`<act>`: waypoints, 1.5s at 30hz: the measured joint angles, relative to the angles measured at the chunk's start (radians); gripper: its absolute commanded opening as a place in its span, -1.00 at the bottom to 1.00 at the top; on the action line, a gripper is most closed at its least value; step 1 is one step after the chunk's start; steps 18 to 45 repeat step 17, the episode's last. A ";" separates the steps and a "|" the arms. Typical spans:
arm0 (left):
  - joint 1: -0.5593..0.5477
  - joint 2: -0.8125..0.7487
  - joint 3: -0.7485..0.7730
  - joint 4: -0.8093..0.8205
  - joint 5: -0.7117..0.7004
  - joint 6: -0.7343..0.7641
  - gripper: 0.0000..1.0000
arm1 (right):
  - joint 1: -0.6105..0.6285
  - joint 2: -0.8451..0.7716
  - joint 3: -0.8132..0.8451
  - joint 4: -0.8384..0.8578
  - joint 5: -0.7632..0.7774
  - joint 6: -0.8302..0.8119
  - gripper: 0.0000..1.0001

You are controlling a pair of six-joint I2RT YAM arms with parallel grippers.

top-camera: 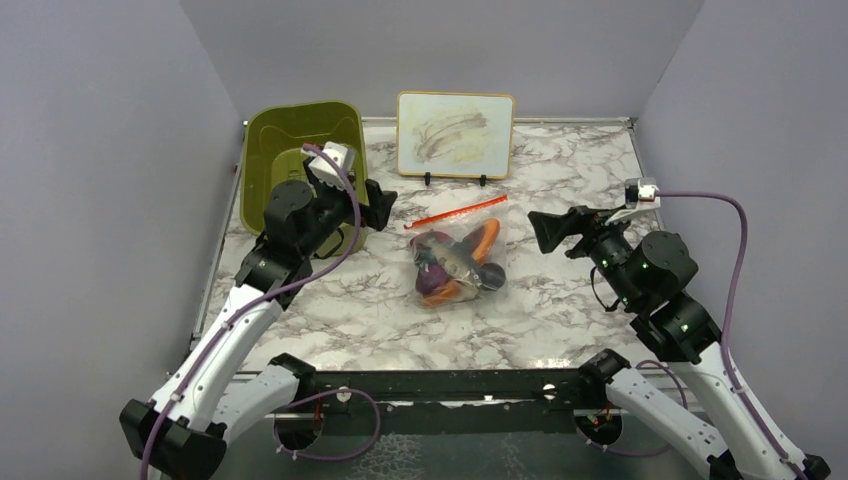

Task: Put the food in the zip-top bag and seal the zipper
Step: Reset both arms

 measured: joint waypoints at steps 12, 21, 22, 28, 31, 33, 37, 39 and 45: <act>0.000 -0.107 -0.086 0.005 -0.155 -0.102 0.99 | 0.000 -0.033 -0.002 -0.063 -0.013 0.105 0.99; 0.000 -0.110 -0.088 0.005 -0.156 -0.128 0.99 | 0.000 -0.047 -0.010 -0.071 -0.013 0.126 0.99; 0.000 -0.110 -0.088 0.005 -0.156 -0.128 0.99 | 0.000 -0.047 -0.010 -0.071 -0.013 0.126 0.99; 0.000 -0.110 -0.088 0.005 -0.156 -0.128 0.99 | 0.000 -0.047 -0.010 -0.071 -0.013 0.126 0.99; 0.000 -0.110 -0.088 0.005 -0.156 -0.128 0.99 | 0.000 -0.047 -0.010 -0.071 -0.013 0.126 0.99; 0.000 -0.110 -0.088 0.005 -0.156 -0.128 0.99 | 0.000 -0.047 -0.010 -0.071 -0.013 0.126 0.99; 0.000 -0.110 -0.088 0.005 -0.156 -0.128 0.99 | 0.000 -0.047 -0.010 -0.071 -0.013 0.126 0.99; 0.000 -0.110 -0.088 0.005 -0.156 -0.128 0.99 | 0.000 -0.047 -0.010 -0.071 -0.013 0.126 0.99; 0.000 -0.110 -0.088 0.005 -0.156 -0.128 0.99 | 0.000 -0.047 -0.010 -0.071 -0.013 0.126 0.99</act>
